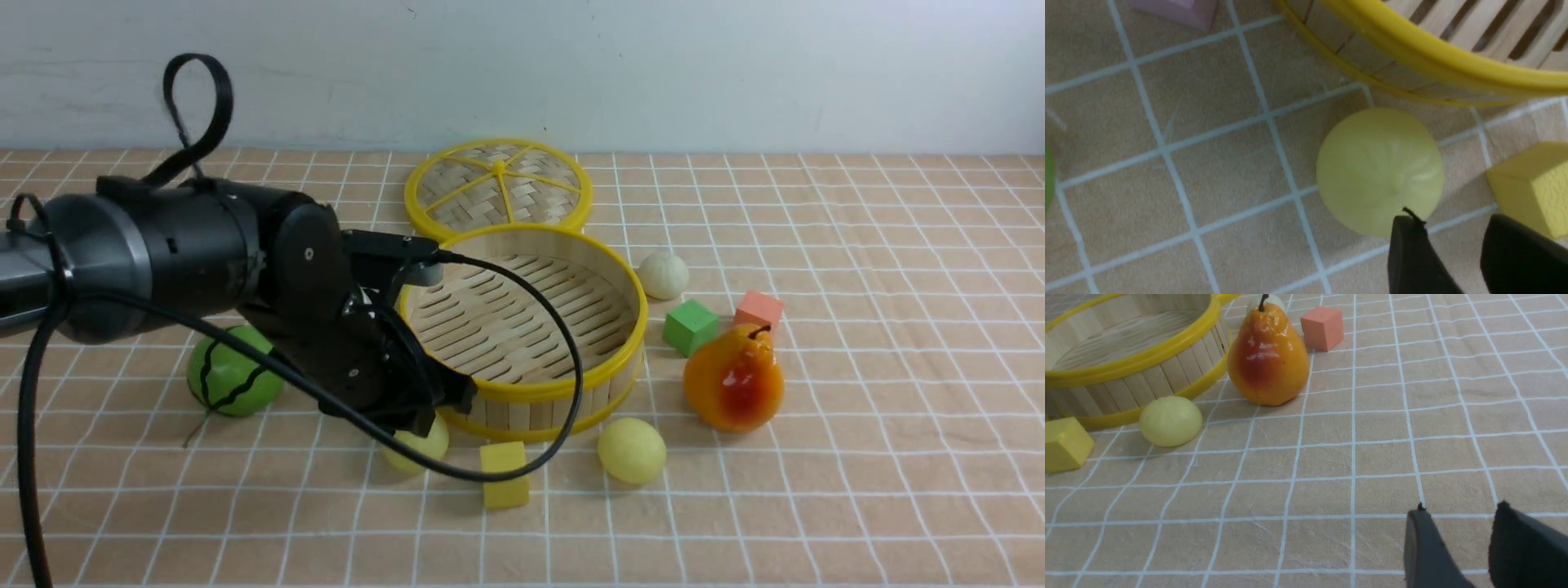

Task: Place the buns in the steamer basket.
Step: Use the left arm to grab a steamed stuffed bun, then use the left arm to put the steamed stuffed bun into the steamer

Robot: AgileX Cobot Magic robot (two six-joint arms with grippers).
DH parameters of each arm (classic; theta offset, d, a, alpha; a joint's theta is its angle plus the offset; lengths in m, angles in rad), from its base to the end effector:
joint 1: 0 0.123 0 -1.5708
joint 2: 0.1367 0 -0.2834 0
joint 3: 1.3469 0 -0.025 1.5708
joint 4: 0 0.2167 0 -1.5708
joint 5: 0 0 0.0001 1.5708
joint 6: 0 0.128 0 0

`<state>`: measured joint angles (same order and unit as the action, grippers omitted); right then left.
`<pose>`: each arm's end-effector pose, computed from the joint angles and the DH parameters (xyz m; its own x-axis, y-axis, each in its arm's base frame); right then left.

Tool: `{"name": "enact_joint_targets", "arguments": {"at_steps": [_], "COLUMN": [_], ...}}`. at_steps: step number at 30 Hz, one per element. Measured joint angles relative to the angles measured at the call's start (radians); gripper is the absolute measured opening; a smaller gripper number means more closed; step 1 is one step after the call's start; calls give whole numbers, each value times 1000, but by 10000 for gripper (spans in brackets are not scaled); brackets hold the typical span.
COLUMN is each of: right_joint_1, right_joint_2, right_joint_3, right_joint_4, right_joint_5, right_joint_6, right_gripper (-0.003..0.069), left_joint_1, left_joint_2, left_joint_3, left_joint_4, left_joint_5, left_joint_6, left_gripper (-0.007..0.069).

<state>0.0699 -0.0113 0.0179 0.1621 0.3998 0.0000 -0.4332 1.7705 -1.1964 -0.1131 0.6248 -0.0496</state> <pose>0.0536 0.0118 0.1612 -0.3244 0.1263 -0.9374 -0.0819 0.9836 0.1609 0.3174 -0.1561 0.1969 -0.8671 0.2460 -0.4331 0.3266 0.9373 -0.1214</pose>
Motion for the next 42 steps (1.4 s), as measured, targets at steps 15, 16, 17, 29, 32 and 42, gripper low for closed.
{"name": "enact_joint_targets", "arguments": {"at_steps": [15, 16, 17, 29, 32, 42], "right_joint_1": [0, 0, 0, 0, 0, 0], "right_joint_2": [0, 0, 0, 0, 0, 0], "right_joint_3": [0, 0, 0, 0, 0, 0], "right_joint_4": [0, 0, 0, 0, 0, 0], "right_joint_5": [0, 0, 0, 0, 0, 0], "right_joint_6": [0, 0, 0, 0, 0, 0], "right_gripper": [239, 239, 239, 239, 239, 239], "left_joint_1": [0, 0, 0, 0, 0, 0], "left_joint_2": [95, 95, 95, 8, -53, -156], "left_joint_3": [-1, -1, -1, -3, -1, -131], "left_joint_4": [69, 69, 69, 73, 73, -11], "left_joint_5": [-128, -132, -133, 19, 59, 57], "left_joint_6": [0, 0, 0, 0, 0, 75], "left_gripper": [209, 185, 158, -13, -13, -13]}}
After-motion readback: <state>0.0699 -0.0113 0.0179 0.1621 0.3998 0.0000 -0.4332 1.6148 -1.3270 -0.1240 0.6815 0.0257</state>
